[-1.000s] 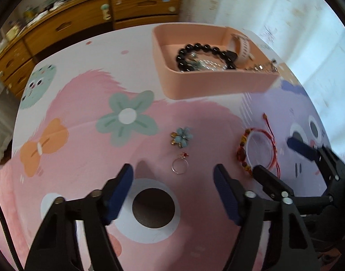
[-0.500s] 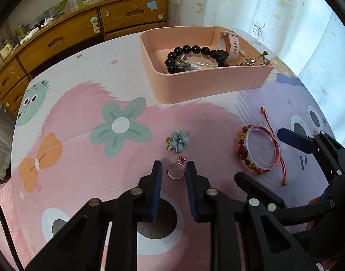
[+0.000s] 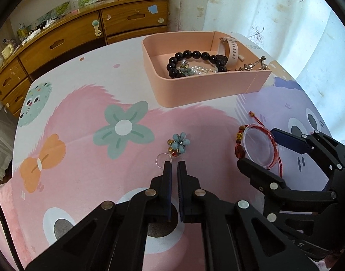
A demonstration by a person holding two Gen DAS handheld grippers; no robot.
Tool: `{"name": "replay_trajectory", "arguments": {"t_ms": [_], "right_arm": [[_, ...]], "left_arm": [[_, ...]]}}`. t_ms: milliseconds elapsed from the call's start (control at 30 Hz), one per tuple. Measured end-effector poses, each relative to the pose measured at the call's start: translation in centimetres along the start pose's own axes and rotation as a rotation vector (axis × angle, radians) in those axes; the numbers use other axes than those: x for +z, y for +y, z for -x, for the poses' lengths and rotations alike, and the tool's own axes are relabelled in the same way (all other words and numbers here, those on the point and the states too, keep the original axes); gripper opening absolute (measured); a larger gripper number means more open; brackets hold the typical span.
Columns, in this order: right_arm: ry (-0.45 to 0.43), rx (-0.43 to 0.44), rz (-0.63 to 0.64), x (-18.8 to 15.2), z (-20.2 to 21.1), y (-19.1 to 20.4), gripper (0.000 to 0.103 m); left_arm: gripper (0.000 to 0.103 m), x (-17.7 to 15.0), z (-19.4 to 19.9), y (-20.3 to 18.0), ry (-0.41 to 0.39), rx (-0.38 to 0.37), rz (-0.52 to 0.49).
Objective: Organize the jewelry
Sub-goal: 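Place the right tool around the red string bracelet while the left tool grasps a small ring, then close the right tool on the red string bracelet and lift it while the left tool lifts the ring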
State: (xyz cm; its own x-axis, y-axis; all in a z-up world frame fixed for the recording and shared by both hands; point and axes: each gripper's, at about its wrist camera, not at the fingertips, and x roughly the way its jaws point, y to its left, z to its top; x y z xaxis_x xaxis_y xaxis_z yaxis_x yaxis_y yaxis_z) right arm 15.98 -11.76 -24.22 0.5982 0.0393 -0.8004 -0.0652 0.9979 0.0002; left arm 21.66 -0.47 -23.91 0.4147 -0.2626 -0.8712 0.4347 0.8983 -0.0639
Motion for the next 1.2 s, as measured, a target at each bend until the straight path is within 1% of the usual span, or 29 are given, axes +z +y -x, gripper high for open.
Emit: {"name": "replay_trajectory", "arguments": {"t_ms": [167,200,267,300,333,433,567,600,633,667,700,733,833,933,967,1000,1067,1200], "right_arm": [[-0.012,0.015,0.0,0.4,0.8,-0.1,0.062],[-0.014,0.016,0.002,0.4,0.9,0.0,0.062],[-0.017,0.021,0.006,0.4,1.1,0.0,0.063],[-0.018,0.021,0.007,0.5,1.2,0.0,0.062],[-0.019,0.022,0.008,0.5,1.3,0.0,0.062],[-0.018,0.02,0.014,0.4,1.4,-0.1,0.063],[-0.009,0.016,0.019,0.3,1.4,-0.3,0.062],[-0.008,0.015,0.018,0.2,1.4,-0.4,0.062],[-0.006,0.016,0.017,0.2,1.4,-0.5,0.062],[-0.005,0.016,0.014,0.2,1.3,-0.6,0.062],[-0.003,0.015,0.012,0.2,1.3,-0.8,0.062],[-0.001,0.017,0.008,0.1,1.3,-0.9,0.062],[0.001,0.023,-0.003,0.1,1.3,-1.3,0.062],[0.002,0.03,-0.012,0.3,1.3,-1.6,0.062],[0.0,0.035,-0.014,0.4,1.3,-1.7,0.062],[-0.002,0.04,-0.015,0.5,1.4,-1.8,0.062],[-0.006,0.048,-0.015,0.7,1.6,-2.0,0.062],[-0.013,0.065,-0.006,1.1,1.7,-2.1,0.062]], "left_arm": [[0.003,-0.1,0.0,0.2,0.008,0.025,0.006],[0.005,0.0,-0.1,0.3,0.006,0.022,0.012],[0.013,0.1,-0.3,0.5,0.002,0.012,0.023],[0.022,0.2,-0.4,0.5,0.001,0.018,0.033],[0.028,0.2,-0.5,0.6,0.0,0.019,0.04],[0.034,0.4,-1.0,0.7,0.001,0.012,0.054],[0.034,0.5,-1.4,0.6,-0.028,0.033,0.061],[0.034,0.5,-1.4,0.6,-0.034,0.036,0.063],[0.031,0.6,-1.5,0.6,-0.038,0.04,0.066],[0.027,0.6,-1.5,0.6,-0.038,0.059,0.063],[0.018,0.6,-1.5,0.6,-0.037,0.079,0.059],[0.018,0.6,-1.5,0.7,-0.039,0.085,0.058],[0.017,0.7,-1.5,1.2,-0.038,0.061,0.084],[0.015,0.7,-1.4,1.1,-0.043,0.073,0.084],[0.007,0.7,-1.3,1.0,-0.055,0.082,0.083],[0.002,0.6,-1.2,1.0,-0.052,0.088,0.085],[0.002,0.6,-1.5,0.9,-0.036,0.088,0.093],[0.002,0.7,-1.5,0.8,-0.039,0.109,0.105]]}}
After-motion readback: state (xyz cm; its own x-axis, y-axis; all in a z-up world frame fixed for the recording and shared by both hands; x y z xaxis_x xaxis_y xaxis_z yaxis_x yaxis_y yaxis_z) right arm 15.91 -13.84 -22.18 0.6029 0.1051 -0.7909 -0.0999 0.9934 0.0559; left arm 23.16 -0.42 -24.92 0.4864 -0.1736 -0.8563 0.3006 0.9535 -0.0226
